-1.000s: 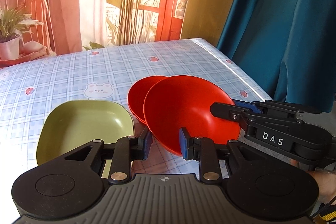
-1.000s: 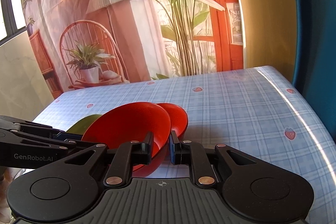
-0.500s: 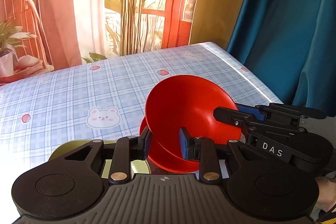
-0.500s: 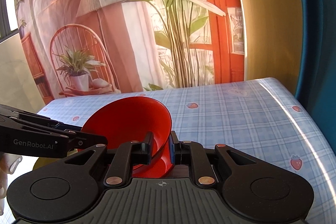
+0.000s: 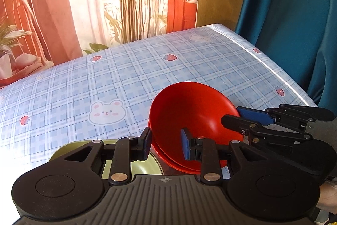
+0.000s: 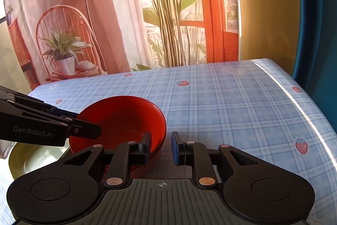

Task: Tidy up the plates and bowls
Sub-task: 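Lift the nested red bowls with the right gripper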

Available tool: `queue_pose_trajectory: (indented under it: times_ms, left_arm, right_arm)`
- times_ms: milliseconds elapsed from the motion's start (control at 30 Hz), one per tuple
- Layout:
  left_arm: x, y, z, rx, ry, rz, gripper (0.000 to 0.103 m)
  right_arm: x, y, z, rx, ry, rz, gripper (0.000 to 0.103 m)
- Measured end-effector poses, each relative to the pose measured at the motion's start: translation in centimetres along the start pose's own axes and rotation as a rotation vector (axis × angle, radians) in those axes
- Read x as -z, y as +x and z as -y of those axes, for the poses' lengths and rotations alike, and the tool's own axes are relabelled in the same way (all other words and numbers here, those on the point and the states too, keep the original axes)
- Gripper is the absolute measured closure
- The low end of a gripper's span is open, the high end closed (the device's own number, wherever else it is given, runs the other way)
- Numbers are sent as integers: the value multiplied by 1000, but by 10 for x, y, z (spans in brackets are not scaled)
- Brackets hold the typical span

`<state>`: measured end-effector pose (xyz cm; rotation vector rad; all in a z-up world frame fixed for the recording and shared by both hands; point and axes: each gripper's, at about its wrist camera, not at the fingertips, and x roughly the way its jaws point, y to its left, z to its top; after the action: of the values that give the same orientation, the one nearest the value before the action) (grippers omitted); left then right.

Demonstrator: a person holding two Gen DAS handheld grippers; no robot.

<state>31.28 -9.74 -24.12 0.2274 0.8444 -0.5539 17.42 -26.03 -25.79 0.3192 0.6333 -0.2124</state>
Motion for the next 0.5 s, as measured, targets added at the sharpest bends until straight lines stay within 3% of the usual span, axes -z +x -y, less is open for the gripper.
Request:
queue_pose_trajectory:
  times_ms: [300,367,500]
  left_arm:
    - [0,0,-1,-7,-14,-5,63]
    - [0,0,0,3,-13,-5,58]
    - [0,0,5,-5,4,-5,58]
  right_arm:
    - [18,9,3,-40,70,-73,82]
    - [25,8,6,-39,84,-79,84]
    - [30,4,9,-51,95,-73,84]
